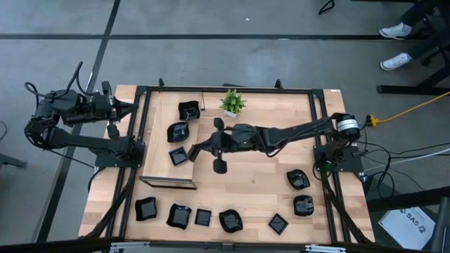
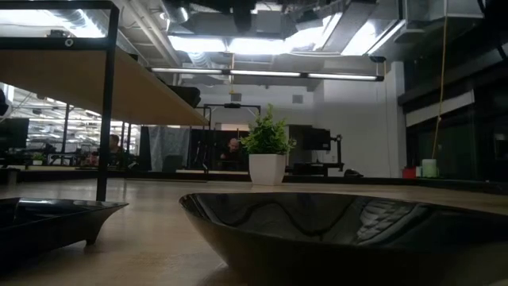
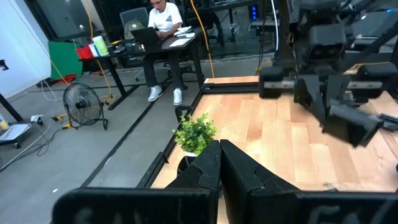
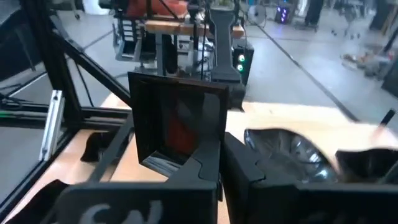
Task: Pick & Place Mini shaped plates
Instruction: Stack the black square plate on top of the black square plate on the shelf
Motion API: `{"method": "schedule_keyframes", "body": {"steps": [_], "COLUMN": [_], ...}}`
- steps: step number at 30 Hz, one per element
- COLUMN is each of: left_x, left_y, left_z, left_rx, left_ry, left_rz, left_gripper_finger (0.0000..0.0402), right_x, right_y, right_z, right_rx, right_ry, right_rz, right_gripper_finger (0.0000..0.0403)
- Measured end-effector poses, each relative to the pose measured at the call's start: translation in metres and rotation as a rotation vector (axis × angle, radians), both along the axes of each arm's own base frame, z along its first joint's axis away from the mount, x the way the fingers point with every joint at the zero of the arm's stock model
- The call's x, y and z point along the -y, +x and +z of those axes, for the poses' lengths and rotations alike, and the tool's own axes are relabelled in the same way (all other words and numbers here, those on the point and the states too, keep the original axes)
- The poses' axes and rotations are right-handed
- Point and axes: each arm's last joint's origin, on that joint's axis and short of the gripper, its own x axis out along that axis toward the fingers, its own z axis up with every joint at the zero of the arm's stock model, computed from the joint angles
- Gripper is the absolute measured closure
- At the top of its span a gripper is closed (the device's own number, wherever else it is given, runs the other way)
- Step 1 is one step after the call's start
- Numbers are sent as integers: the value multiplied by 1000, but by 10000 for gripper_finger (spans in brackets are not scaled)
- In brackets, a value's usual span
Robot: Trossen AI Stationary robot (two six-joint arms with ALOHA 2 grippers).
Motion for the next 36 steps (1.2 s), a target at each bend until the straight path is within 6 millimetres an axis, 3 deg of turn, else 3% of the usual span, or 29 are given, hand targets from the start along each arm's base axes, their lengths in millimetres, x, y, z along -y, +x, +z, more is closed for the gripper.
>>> {"method": "schedule_keyframes", "body": {"steps": [14,24,36], "left_x": [0,0,0], "left_y": [0,0,0], "left_z": [0,0,0], "left_rx": [0,0,1], "left_ry": [0,0,0], "left_rz": [0,0,0], "left_gripper_finger": [398,398,398], "right_x": [-5,-6,-6], "right_y": [76,80,79], "right_z": [-11,-11,-14], "right_rx": [-170,-212,-252], "right_ry": [41,110,89], "right_rz": [-83,-103,-102], "right_gripper_finger": [396,395,356]}}
